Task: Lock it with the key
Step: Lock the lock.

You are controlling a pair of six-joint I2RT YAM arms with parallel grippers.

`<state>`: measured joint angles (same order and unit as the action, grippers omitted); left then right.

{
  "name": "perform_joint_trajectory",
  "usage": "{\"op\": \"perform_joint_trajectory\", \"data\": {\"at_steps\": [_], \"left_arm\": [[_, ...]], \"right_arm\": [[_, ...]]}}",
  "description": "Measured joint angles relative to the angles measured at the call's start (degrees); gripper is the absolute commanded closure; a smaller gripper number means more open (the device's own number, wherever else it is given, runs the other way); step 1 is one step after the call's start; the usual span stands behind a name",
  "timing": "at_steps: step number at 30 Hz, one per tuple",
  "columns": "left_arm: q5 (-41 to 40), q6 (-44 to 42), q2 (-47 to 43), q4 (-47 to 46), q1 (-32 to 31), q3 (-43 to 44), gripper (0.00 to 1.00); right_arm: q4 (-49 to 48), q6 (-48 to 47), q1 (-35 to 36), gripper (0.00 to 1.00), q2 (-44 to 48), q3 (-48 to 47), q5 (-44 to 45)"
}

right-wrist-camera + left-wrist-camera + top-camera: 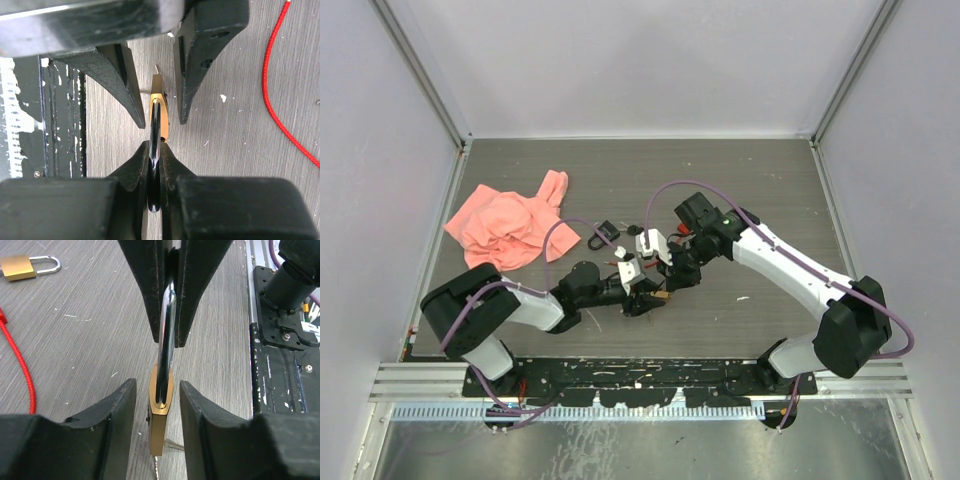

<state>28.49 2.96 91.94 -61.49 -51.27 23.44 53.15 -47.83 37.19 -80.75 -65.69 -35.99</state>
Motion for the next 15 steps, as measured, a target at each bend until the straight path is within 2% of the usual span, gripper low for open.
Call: {"op": "perform_joint_trajectory", "data": {"at_steps": [6,10,13,15], "left_arm": [[0.4,0.6,0.3,0.0,0.4,0.0,0.67],[1.3,0.6,2.0,0.0,0.5,0.0,0.82],[2.9,0.4,3.4,-0.7,0.9,0.3,0.98],[4.0,0.8,4.5,-1.6,1.2,0.4,1.0]], "right_arm": [[-0.6,0.0,0.0,0.99,0.2,0.0,0.0],[-0.9,0.0,0.0,0.99,0.2,0.0,0.0],[-1.0,0.0,0.0,0.99,0.2,0.5,0.2],[-1.1,0.0,0.0,0.96,0.2,1.0,0.1]]}}
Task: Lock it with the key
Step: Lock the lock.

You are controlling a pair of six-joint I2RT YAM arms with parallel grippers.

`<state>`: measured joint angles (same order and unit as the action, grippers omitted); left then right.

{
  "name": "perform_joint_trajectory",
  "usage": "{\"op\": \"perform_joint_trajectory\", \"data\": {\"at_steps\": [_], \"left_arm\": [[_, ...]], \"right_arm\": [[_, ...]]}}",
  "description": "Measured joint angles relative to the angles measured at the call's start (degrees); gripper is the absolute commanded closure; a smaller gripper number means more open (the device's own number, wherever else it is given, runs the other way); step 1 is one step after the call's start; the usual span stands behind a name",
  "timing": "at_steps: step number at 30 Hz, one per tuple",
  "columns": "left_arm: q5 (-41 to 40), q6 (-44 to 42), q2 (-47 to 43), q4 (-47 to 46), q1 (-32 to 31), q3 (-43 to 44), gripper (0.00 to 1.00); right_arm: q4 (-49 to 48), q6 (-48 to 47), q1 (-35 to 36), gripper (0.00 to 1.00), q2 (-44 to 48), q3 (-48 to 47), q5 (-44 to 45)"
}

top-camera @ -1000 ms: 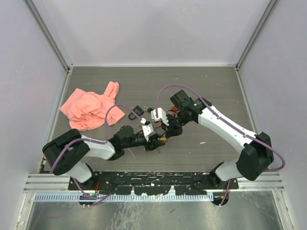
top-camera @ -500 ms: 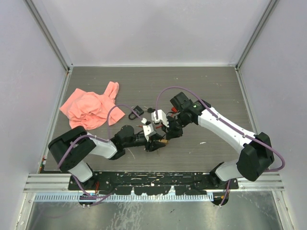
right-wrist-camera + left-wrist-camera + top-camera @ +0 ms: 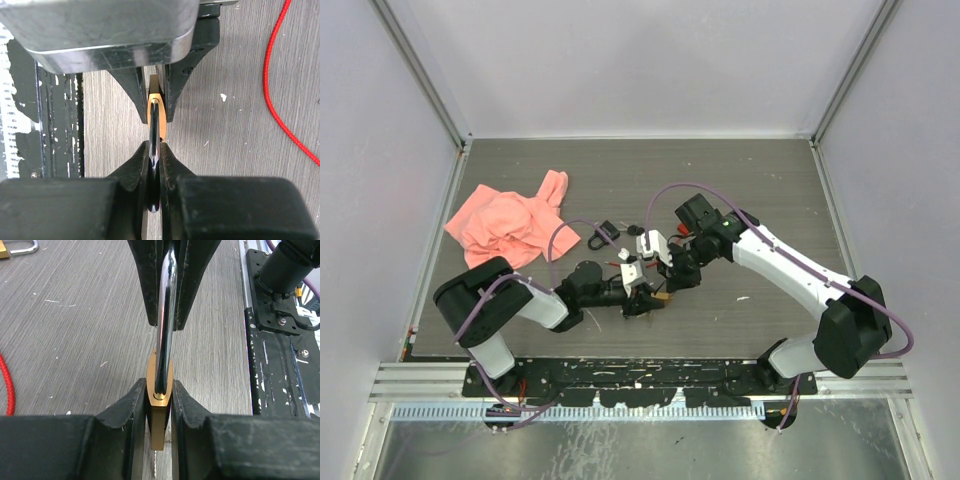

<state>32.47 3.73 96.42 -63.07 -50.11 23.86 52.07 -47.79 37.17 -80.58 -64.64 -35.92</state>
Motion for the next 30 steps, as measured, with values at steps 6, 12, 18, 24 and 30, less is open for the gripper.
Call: {"op": "perform_joint_trajectory", "data": {"at_steps": [6,12,18,24,30], "left_arm": [[1.9,-0.2,1.2,0.3,1.1,0.2,1.0],[2.1,-3.6,1.5,10.7,1.8,1.8,1.0],[2.1,-8.8,-0.4,21.0,1.9,5.2,1.0],[2.5,-11.9,-0.9,25.2,1.9,6.8,1.0],[2.3,-13.7,-1.0,25.2,1.6,6.6,1.0]], "right_arm": [[-1.6,0.4,-0.8,0.42,0.0,1.3,-0.6],[-1.9,-1.2,-8.7,0.0,0.3,1.3,-7.5],[-0.1,-11.4,-16.0,0.0,5.6,4.0,-16.0],[-2.4,-16.3,-16.0,0.0,4.5,7.1,-18.0],[-7.4,-16.8,-16.0,0.15,3.5,12.0,-16.7]]}}
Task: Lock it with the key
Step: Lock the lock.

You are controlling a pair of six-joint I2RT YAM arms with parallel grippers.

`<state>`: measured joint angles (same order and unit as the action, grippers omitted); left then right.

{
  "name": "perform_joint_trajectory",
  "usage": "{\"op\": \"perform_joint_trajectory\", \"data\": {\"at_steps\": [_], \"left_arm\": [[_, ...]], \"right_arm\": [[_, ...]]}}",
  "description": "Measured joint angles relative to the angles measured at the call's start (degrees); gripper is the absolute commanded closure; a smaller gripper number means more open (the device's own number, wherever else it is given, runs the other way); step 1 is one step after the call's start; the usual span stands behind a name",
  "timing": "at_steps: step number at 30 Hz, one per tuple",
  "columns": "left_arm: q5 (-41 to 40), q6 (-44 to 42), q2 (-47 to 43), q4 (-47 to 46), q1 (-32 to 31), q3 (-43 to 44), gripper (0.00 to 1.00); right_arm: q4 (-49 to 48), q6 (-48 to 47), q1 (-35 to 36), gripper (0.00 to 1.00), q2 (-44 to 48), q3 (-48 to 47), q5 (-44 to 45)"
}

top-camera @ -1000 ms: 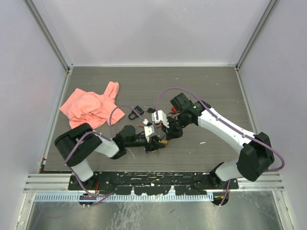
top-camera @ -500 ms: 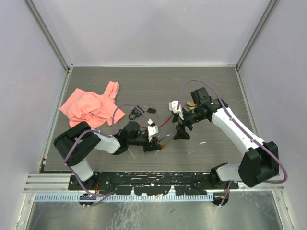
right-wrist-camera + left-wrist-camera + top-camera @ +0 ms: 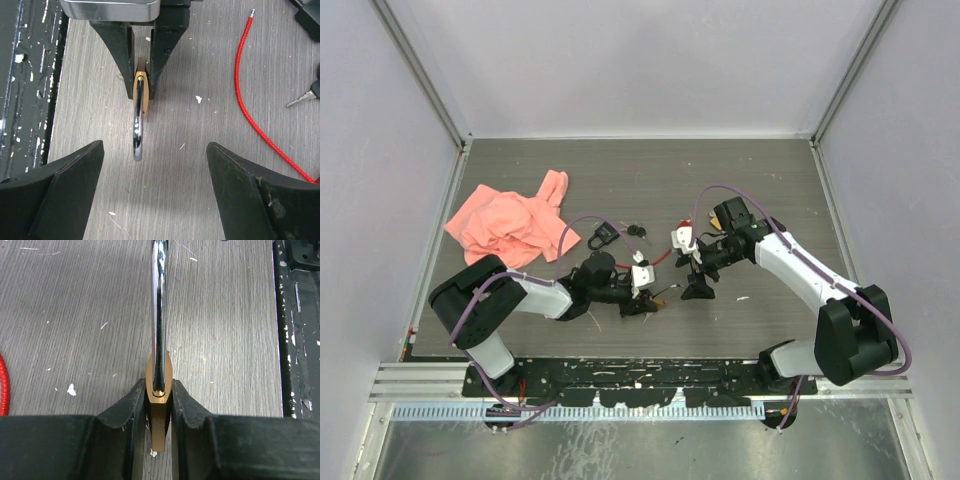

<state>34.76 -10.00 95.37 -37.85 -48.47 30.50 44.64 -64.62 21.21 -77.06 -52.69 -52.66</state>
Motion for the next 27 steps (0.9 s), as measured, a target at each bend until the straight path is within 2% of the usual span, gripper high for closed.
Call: {"op": "perform_joint_trajectory", "data": {"at_steps": [6,9,13,14,15,16,27], "left_arm": [[-0.4,-0.4,0.0,-1.6,-0.2,-0.8,1.0],[-0.6,-0.4,0.0,-2.3,-0.3,-1.2,1.0],[-0.9,-0.4,0.0,-2.7,-0.4,-1.3,1.0],[-0.9,-0.4,0.0,-2.7,-0.4,-1.3,1.0],[-0.9,-0.4,0.0,-2.7,-0.4,-1.3,1.0],[-0.9,-0.3,0.0,-2.7,-0.4,-1.3,1.0],[-1.0,-0.3,0.0,-3.8,-0.4,-1.9,1.0]], "right_arm": [[-1.7,-1.3,0.0,0.42,-0.6,0.2,0.0],[-1.1,-2.6,0.0,0.61,-1.0,0.2,-0.3],[2.8,-5.3,0.1,0.75,-3.8,-0.6,-1.2],[3.8,-5.9,0.2,0.82,-4.7,-0.9,-1.4],[4.7,-6.4,0.5,0.95,-5.6,-1.3,-1.4],[5.4,-6.9,0.8,0.98,-6.2,-1.5,-1.4],[6.3,-7.2,2.7,0.99,-6.6,-2.2,-0.2]]}}
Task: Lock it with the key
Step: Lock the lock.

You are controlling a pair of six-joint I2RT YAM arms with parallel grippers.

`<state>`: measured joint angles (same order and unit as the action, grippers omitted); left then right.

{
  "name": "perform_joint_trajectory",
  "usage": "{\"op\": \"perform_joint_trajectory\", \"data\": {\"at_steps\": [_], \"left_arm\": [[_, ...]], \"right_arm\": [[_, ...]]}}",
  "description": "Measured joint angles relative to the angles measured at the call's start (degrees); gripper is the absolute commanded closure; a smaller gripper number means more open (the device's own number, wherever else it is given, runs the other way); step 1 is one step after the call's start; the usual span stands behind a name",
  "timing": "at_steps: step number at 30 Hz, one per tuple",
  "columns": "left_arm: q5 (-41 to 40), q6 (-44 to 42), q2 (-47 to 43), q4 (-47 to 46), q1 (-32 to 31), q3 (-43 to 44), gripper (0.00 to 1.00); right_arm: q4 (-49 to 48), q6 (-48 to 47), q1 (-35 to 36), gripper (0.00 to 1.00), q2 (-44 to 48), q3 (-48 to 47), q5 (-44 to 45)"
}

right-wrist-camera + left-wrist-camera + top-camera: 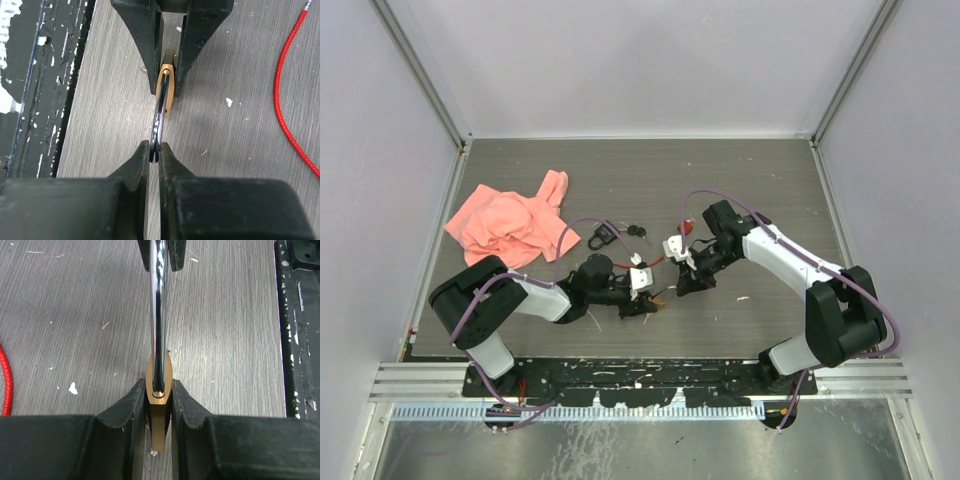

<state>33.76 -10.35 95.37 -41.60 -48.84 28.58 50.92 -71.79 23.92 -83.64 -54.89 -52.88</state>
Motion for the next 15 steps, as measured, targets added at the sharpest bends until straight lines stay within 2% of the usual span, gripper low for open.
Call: {"op": "perform_joint_trajectory", "data": {"at_steps": [15], "left_arm": [[1.3,0.5,0.1,-1.6,0.5,-1.0,1.0]], "right_arm": [[-6.5,7.8,5.1,0.99,0.5,0.9,6.0]]}}
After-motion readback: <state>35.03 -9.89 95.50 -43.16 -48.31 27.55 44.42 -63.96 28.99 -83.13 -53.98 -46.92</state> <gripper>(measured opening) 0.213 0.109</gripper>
